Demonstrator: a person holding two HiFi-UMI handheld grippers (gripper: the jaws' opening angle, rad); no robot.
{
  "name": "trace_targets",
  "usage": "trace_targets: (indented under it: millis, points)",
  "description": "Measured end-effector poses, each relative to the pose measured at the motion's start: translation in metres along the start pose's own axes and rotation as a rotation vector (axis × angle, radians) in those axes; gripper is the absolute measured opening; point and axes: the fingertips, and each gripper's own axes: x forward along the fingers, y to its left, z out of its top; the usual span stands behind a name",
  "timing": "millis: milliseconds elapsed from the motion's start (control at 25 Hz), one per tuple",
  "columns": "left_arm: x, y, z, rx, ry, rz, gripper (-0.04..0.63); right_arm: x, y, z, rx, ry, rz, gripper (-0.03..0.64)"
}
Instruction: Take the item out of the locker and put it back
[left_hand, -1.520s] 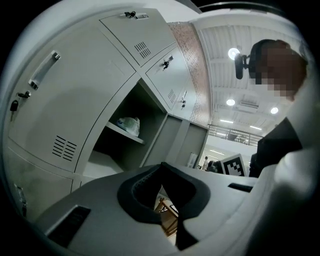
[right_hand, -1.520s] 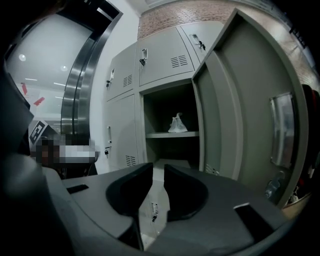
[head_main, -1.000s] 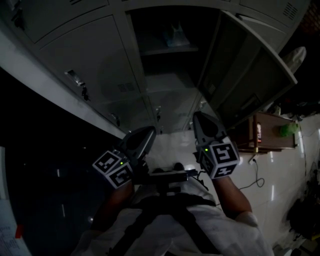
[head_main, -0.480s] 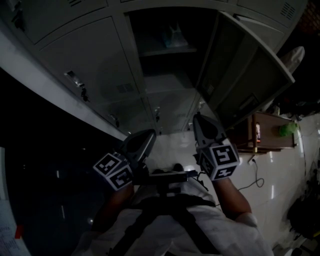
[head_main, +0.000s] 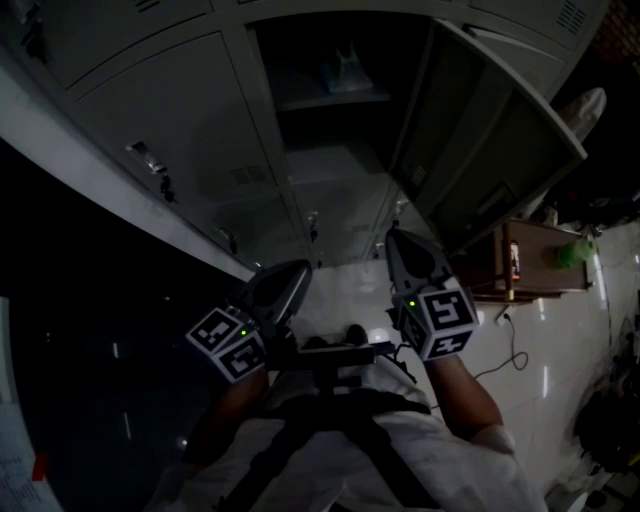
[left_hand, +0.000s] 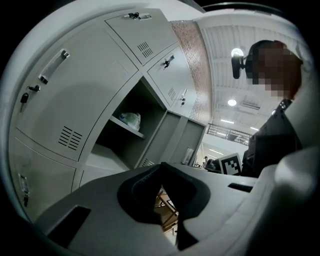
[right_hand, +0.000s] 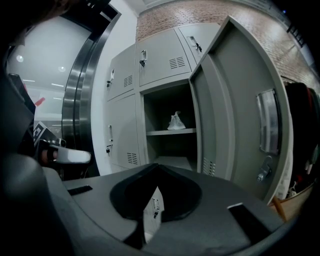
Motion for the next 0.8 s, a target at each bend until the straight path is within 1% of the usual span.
trace_targets:
  millis: [360, 640, 800]
  points:
    - [-0.013, -0.001, -0.003, -0.007, 0.009, -0.014, -0.005, -0.006, 0.012, -0.004, -0.005, 0.008, -0.02, -0.006]
    - [-0.033, -0.01, -0.015, -0.012, 0.037, -0.037, -0.005, -0.027, 0.029, -0.014, 0.0, 0.008, -0.05, -0.006]
    - [-0.047, -0.022, -0.024, -0.005, 0.036, -0.019, -0.005, -0.048, 0.039, -0.023, -0.001, 0.009, -0.037, -0.006]
